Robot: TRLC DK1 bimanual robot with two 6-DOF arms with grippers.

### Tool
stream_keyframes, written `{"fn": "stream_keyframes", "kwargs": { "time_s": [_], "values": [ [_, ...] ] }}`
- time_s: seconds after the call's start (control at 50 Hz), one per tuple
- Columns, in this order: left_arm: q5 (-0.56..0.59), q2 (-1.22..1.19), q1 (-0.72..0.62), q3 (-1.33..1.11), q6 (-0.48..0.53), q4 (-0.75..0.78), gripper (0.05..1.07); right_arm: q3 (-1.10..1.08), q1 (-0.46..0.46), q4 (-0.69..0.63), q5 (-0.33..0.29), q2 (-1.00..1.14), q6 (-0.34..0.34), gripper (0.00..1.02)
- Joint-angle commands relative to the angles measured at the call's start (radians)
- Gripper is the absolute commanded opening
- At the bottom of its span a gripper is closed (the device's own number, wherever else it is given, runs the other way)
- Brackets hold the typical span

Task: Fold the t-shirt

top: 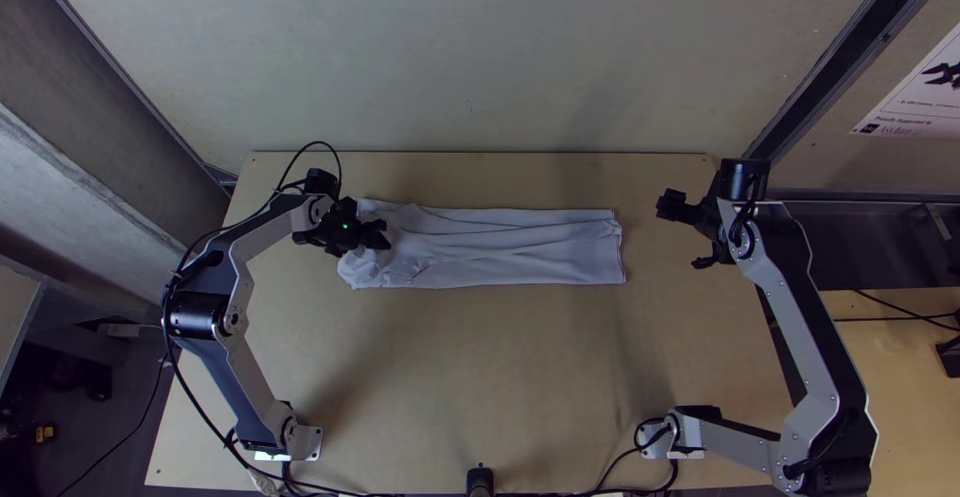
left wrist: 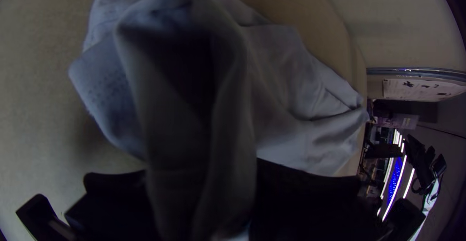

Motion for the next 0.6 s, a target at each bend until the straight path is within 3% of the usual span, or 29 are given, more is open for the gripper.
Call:
{"fn": "stream_keyframes", "kwargs": {
  "time_s": [0.0, 0.14, 0.58],
  "values": [
    [-0.098, -0.017, -0.007, -0.07, -0.006, -0.022, 0.08, -0.033, 0.02, 0.002, -0.006, -0.028, 0.029, 0.99],
    [-0.159, -0.092, 0.051, -0.046, 0.057, -0.069, 0.08, -0.056, 0.035, 0.013, -0.006, -0.033, 0.045, 0.99],
    [-0.328, -0.046, 0.472, 0.203, 0.489, -0.256, 0.08, -0.125, 0.063, 0.05, -0.006, -0.04, 0.064, 0.99]
  ]
}}
